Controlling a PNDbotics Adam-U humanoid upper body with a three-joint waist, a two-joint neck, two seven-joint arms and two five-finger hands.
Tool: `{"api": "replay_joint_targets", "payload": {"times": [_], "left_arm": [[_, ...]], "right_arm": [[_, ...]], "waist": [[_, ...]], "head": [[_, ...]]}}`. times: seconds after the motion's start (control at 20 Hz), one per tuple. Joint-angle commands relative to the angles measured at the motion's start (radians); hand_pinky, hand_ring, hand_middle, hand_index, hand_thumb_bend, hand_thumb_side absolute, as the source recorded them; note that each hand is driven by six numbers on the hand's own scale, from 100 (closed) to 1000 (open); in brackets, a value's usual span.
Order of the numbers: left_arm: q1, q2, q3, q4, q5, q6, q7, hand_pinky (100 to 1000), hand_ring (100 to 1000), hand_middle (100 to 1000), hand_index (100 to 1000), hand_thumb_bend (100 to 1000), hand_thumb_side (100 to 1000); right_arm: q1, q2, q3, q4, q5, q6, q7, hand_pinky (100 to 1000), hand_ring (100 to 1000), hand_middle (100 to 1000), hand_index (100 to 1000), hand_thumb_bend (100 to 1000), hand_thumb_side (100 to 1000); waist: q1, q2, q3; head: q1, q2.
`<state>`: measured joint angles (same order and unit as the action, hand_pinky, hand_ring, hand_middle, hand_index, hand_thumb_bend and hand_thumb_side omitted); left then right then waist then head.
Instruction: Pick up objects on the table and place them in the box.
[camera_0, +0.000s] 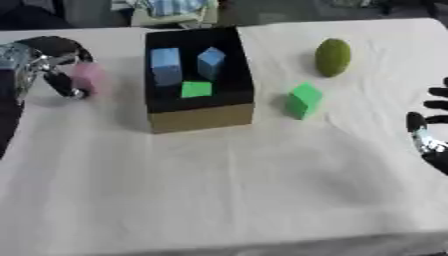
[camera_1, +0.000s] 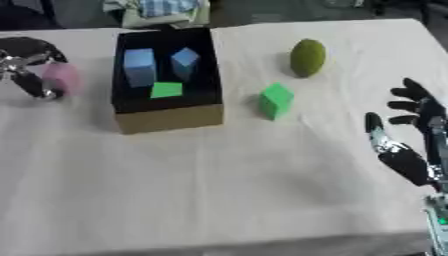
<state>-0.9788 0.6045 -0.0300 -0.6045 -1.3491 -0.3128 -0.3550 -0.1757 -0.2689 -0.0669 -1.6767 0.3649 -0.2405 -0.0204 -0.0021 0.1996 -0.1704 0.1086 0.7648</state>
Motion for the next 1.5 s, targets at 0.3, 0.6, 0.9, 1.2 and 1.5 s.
{"api": "replay_joint_targets", "payload": {"times": [0.3, 0.6, 0.9, 1.2, 1.5], "left_arm": [[-0.023, 0.021, 0.014, -0.047, 0.059, -0.008, 0.011, 781, 647, 511, 652, 162, 133], [-0.009, 0.053, 0.023, -0.169, 0.146, -0.030, 0.038, 774, 616, 474, 619, 176, 150], [-0.006, 0.103, 0.027, -0.338, 0.248, -0.047, 0.102, 781, 620, 481, 634, 216, 201], [-0.043, 0.085, 0.010, -0.508, 0.353, -0.064, 0.205, 783, 630, 480, 650, 231, 202], [-0.072, 0.024, -0.106, -0.669, 0.451, -0.051, 0.214, 790, 659, 510, 672, 253, 227]], "right_arm": [[-0.008, -0.015, -0.008, -0.006, -0.008, 0.000, -0.001, 648, 776, 814, 964, 280, 511], [-0.008, -0.015, -0.010, -0.005, -0.007, 0.000, -0.002, 648, 776, 815, 964, 275, 514], [-0.009, -0.016, -0.010, -0.005, -0.004, 0.002, -0.001, 647, 776, 815, 964, 275, 511], [-0.007, -0.017, -0.010, -0.004, -0.003, 0.002, 0.000, 648, 776, 815, 965, 275, 509], [-0.010, -0.015, -0.005, -0.004, -0.003, 0.000, 0.006, 648, 776, 815, 965, 275, 510]], "waist": [[-0.013, -0.008, 0.001], [-0.012, -0.009, 0.002], [-0.007, -0.012, 0.007], [-0.006, -0.020, 0.011], [-0.006, -0.025, 0.008]], "head": [[-0.002, 0.005], [-0.007, 0.005], [-0.015, 0.005], [-0.018, 0.005], [-0.010, 0.005]]}}
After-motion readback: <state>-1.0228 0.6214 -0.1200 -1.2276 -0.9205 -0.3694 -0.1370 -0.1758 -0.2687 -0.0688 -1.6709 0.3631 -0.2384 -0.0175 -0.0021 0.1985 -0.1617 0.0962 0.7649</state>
